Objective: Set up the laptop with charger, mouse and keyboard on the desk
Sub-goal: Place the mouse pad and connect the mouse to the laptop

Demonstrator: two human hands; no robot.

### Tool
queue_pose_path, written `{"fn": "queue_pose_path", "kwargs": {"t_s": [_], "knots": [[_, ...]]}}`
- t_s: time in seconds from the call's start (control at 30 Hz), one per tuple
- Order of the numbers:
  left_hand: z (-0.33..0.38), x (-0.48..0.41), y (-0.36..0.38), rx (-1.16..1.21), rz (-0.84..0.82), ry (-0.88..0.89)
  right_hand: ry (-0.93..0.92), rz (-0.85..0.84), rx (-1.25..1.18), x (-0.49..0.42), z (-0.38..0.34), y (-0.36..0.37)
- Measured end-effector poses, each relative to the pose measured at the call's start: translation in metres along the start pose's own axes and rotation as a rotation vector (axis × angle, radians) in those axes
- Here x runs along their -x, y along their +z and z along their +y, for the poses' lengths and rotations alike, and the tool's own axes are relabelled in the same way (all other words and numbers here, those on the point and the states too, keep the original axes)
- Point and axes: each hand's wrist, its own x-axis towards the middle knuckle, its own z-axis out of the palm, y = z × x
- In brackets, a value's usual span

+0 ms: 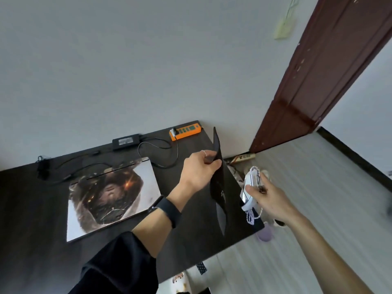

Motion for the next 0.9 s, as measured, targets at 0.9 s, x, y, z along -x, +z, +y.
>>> {"fn": "queue_pose_path", "kwargs": {"t_s": [0.9], "knots": [[-0.182,0.021,0.105,-0.076,0.347,-0.971,-0.232,-0.464,0.394,-0.138,0.045,-0.048]]}}
